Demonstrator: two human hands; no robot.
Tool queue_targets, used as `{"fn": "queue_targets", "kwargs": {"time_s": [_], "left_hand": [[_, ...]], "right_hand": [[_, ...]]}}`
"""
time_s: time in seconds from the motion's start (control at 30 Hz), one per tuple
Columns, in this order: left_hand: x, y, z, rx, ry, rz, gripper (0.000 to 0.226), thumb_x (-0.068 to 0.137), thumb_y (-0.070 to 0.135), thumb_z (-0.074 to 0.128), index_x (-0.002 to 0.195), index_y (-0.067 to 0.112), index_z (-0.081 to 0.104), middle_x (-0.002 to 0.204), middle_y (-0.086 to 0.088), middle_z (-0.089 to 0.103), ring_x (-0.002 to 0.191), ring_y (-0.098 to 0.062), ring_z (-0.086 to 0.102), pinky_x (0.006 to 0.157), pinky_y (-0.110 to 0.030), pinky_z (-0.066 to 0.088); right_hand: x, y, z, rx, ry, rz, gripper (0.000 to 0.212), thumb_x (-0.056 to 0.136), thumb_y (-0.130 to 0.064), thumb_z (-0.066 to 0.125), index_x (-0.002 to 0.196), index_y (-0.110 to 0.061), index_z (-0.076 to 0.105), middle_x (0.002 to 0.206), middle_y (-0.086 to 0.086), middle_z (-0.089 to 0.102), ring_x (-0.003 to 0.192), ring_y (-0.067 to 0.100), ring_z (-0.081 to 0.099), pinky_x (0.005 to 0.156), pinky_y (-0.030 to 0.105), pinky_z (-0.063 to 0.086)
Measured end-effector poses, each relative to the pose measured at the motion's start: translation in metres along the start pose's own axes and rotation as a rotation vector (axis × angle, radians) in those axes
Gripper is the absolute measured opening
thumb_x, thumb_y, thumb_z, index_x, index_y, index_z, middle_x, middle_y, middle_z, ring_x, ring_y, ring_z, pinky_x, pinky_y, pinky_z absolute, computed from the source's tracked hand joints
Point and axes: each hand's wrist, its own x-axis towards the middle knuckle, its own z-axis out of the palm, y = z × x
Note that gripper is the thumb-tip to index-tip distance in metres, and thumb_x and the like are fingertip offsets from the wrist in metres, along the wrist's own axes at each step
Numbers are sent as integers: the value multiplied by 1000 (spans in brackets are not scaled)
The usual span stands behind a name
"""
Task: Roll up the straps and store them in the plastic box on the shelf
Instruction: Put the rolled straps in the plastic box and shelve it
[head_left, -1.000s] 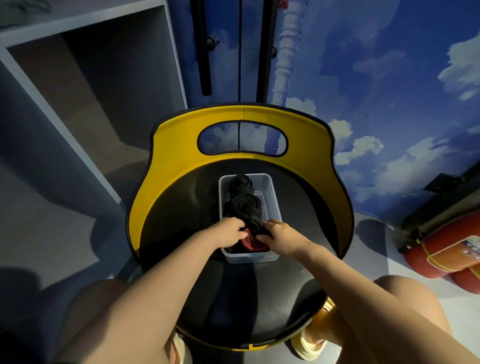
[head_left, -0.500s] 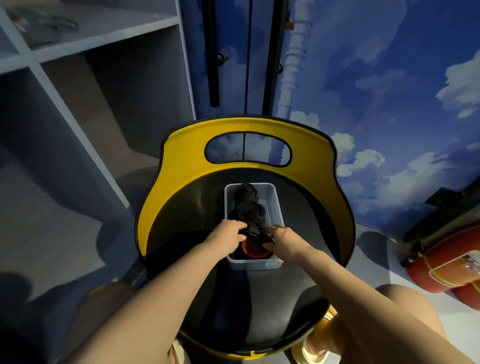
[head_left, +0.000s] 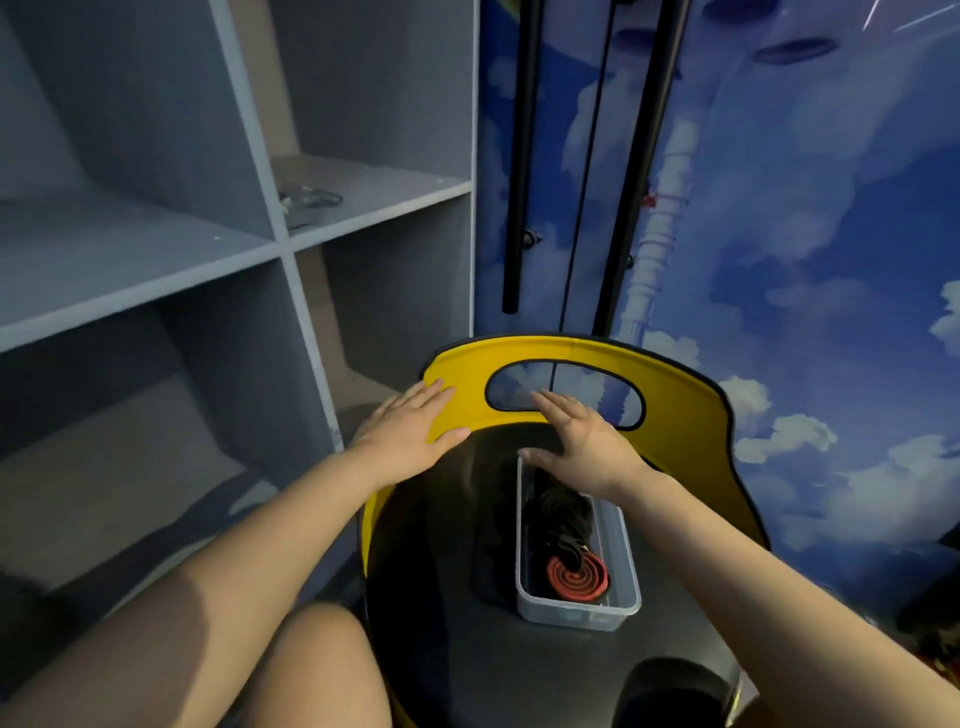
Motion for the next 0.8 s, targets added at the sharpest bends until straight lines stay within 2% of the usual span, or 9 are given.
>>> {"fn": "queue_targets", "kwargs": {"time_s": [0.17,0.5,0.8], "left_hand": [[-26,-35,-51,31,101,-67,70,92,61,28,150,27,7,159,6,3,146,-12,0,118,-35,4],[-100,-118,-148,174,305,-264,69,92,59,29,150,24,13,159,3,10,146,-14,7,120,-35,8],[-176,-175,-190,192,327,-515,69,93,57,34,150,24,13,159,1,10,146,-18,11,117,-33,10]], "right_hand": [[37,-53,-27,-13,61,-120,78,90,-55,48,151,-27,7,159,-4,8,147,17,4,118,38,9],[95,-170,-65,0,154,-387,80,88,-56,49,151,-27,8,159,-4,8,147,17,5,118,37,7],[123,-283,-63,8,100,-598,81,89,-55,49,151,-24,8,159,-2,9,146,16,5,120,35,5]]}}
